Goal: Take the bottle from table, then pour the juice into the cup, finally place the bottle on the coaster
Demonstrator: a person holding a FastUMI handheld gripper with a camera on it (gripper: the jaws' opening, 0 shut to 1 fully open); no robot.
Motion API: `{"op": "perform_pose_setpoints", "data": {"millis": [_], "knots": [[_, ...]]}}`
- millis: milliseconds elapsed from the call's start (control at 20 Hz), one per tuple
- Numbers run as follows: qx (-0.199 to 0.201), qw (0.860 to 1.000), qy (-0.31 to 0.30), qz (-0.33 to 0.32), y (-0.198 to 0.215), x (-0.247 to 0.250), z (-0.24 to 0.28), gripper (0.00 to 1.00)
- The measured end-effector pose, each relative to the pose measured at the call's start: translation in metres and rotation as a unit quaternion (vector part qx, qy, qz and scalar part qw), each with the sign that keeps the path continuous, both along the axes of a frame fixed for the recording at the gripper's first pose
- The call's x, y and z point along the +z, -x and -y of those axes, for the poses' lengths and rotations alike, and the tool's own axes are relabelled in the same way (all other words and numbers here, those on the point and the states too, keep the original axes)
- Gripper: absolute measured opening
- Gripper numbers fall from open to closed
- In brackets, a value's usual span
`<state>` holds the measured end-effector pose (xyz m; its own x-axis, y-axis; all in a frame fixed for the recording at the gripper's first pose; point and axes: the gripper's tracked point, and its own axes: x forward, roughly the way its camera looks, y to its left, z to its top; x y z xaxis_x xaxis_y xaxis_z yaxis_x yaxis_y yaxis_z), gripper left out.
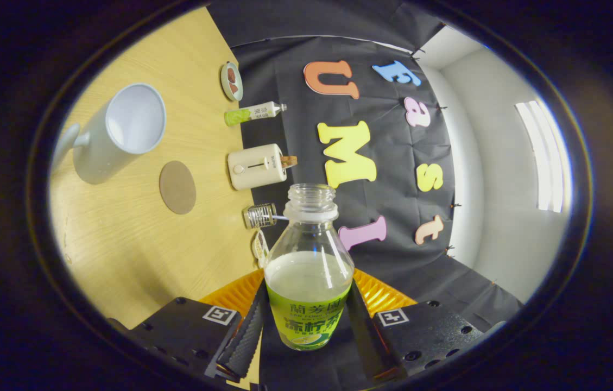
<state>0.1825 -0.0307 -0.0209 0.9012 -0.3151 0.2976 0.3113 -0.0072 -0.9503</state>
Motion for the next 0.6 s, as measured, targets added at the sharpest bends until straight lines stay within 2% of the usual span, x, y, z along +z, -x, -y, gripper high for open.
{"op": "perform_pose_setpoints", "data": {"millis": [600], "knots": [[0.022, 0.987, 0.151, 0.043, 0.012, 0.012, -0.058, 0.79]]}}
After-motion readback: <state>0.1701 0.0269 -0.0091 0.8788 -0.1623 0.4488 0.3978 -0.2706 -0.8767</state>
